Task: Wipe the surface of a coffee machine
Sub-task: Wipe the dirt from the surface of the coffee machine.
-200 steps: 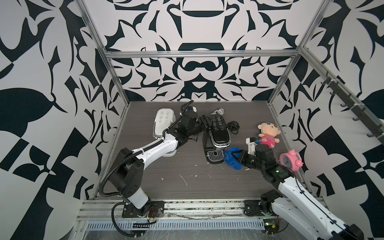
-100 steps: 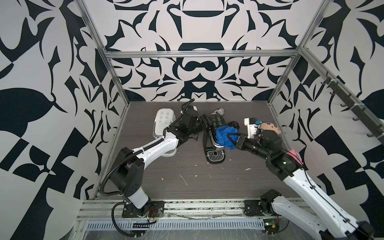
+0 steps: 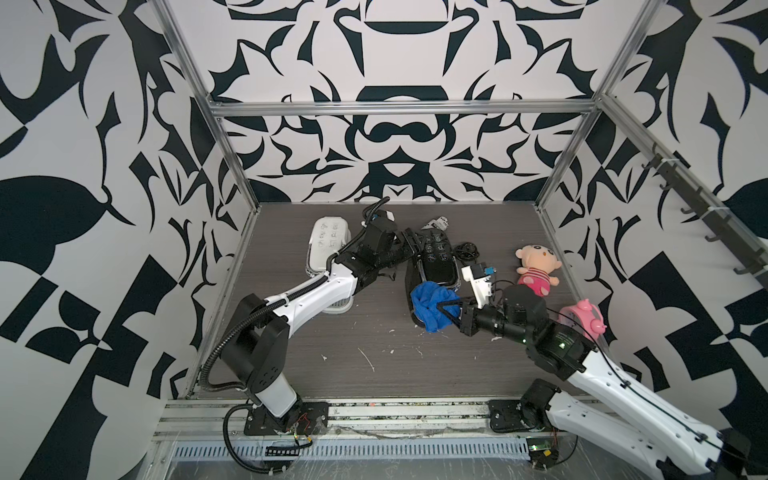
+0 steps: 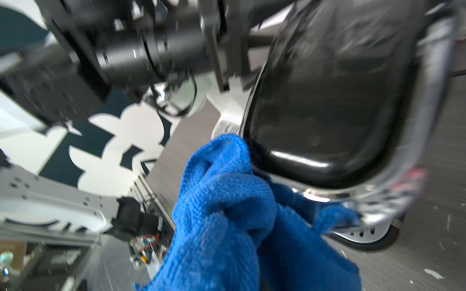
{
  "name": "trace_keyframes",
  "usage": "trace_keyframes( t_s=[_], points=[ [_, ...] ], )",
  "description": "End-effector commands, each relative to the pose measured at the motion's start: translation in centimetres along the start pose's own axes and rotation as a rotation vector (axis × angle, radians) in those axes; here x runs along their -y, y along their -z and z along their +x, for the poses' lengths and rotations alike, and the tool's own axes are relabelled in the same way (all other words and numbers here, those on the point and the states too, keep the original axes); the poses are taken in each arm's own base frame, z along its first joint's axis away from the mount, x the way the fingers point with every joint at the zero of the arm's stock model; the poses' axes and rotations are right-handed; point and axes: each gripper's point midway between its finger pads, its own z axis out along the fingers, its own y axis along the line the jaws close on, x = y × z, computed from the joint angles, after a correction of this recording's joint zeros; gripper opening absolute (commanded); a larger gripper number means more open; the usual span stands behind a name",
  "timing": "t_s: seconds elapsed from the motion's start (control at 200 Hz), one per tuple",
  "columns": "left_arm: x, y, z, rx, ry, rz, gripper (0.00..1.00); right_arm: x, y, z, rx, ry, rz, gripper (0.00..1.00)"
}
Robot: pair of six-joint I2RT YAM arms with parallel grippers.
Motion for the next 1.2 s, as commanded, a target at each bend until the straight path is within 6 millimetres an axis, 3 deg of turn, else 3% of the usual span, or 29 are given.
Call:
trace_keyframes(
  t_s=[0.0,0.12,0.235,0.565,0.685,0.84,1.08,1.195],
  points=[
    [-7.3,-1.4,6.2,-0.206,0.012,-0.231,0.7,0.2,-1.1,-0.7,0.024,0.091,0.075,0.0],
    [-7.5,-1.2,6.2,-0.208,0.01,-0.242,0.7,2.8,-1.5,-0.2,0.055,0.104,0.205,0.0],
    [-7.5,-1.0,6.1,-0.205,0.0,-0.248,0.7,5.1,-0.2,-0.2,0.13,0.086,0.304,0.0],
    [-7.6,-1.5,6.3,-0.216,0.011,-0.246,0.71,7.0,5.0,-2.8,0.336,0.059,0.449,0.0],
    [-7.6,-1.4,6.4,-0.218,0.014,-0.247,0.7,7.1,5.6,-3.4,0.369,0.047,0.47,0.0],
    [-7.3,-1.1,6.0,-0.209,0.005,-0.244,0.7,7.0,4.7,-3.6,0.351,0.027,0.473,0.0],
    [-7.0,-1.0,6.0,-0.213,0.005,-0.238,0.71,4.0,2.5,-3.5,0.31,0.004,0.279,0.0],
    [-7.0,-1.0,6.1,-0.215,0.003,-0.231,0.7,2.8,1.3,-2.0,0.251,-0.016,0.178,0.0]
  ],
)
